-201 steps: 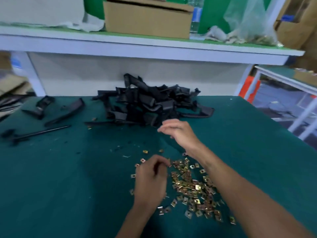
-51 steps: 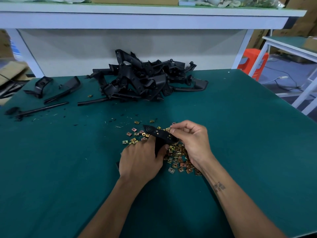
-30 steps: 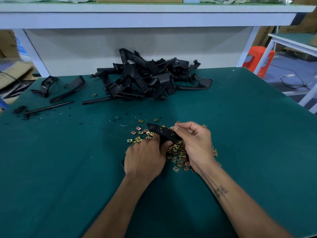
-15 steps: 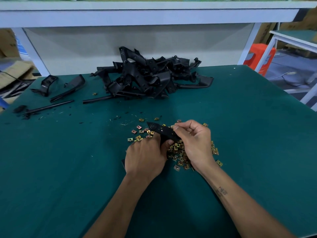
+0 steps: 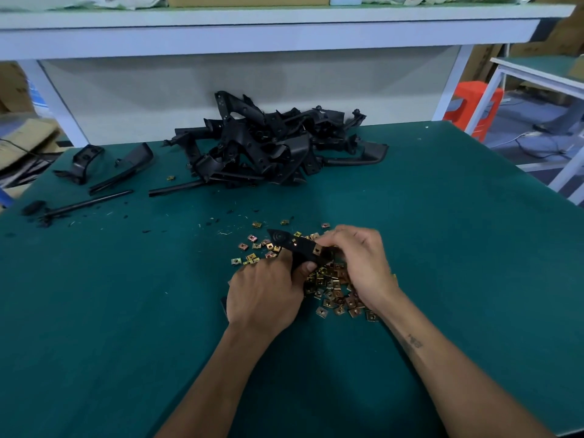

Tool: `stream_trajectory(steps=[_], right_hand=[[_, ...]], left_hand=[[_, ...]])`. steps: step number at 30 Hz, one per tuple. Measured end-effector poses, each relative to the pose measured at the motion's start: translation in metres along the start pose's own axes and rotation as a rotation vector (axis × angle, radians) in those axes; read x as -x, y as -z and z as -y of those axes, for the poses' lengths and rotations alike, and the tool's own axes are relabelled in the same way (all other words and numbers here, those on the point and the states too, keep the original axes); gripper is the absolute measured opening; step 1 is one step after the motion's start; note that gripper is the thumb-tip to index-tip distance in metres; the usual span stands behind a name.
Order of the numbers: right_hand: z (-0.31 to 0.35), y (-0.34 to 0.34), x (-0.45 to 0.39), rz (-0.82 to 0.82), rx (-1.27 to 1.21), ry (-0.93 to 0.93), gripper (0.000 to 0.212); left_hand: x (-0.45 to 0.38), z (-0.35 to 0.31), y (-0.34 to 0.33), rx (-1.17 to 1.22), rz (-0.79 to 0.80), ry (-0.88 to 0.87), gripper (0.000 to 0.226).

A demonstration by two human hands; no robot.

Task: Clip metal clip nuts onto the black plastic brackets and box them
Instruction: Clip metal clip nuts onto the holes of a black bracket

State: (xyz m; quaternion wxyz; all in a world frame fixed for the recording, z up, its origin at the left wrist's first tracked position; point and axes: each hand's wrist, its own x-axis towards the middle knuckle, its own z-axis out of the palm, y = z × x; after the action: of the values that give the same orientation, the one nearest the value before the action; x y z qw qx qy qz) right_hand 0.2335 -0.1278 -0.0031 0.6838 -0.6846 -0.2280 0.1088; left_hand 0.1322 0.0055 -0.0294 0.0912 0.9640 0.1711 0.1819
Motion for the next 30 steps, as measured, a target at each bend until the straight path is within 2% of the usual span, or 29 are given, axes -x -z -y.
stream_trajectory(steps=[3,5,9,13,16,20,22,25,27,30], right_hand=[[0.002,0.015,-0.018,-0.052,0.094,-0.015,0.029],[0.0,0.026,-0.038,-0.074,0.259,-0.018,0.025],[-0.013,0.032,-0.073,0.034,0.643,-0.051,0.019],[-0.017,0.021,-0.087,0.114,0.829,0.01,0.011],[-0.015,0.015,-0.088,0.186,0.998,0.056,0.025],[-0.013,0.015,-0.082,0.23,1.103,0.11,0.02],[-0.01,0.018,-0.078,0.207,1.032,0.138,0.017],[-0.002,0.019,-0.064,0.092,0.624,0.113,0.012],[0.007,0.012,-0.05,0.107,0.304,0.058,0.012],[0.015,-0.003,-0.033,0.126,0.111,0.049,0.01]], left_hand=[[-0.001,0.0,0.0,-0.013,0.004,-0.001,0.049],[0.0,-0.001,0.0,-0.029,0.003,-0.008,0.05],[0.0,-0.001,0.001,-0.034,0.018,-0.005,0.052],[0.0,-0.001,0.001,-0.029,0.018,-0.01,0.05],[0.0,-0.001,0.001,-0.032,0.015,-0.014,0.05],[0.0,-0.001,0.001,-0.032,0.004,-0.01,0.051],[0.001,-0.001,0.001,-0.034,0.0,-0.015,0.052],[0.0,-0.001,0.001,-0.036,-0.015,-0.017,0.052],[0.0,-0.001,0.001,-0.043,-0.032,-0.022,0.05],[0.0,-0.001,0.0,-0.033,-0.034,-0.024,0.047]])
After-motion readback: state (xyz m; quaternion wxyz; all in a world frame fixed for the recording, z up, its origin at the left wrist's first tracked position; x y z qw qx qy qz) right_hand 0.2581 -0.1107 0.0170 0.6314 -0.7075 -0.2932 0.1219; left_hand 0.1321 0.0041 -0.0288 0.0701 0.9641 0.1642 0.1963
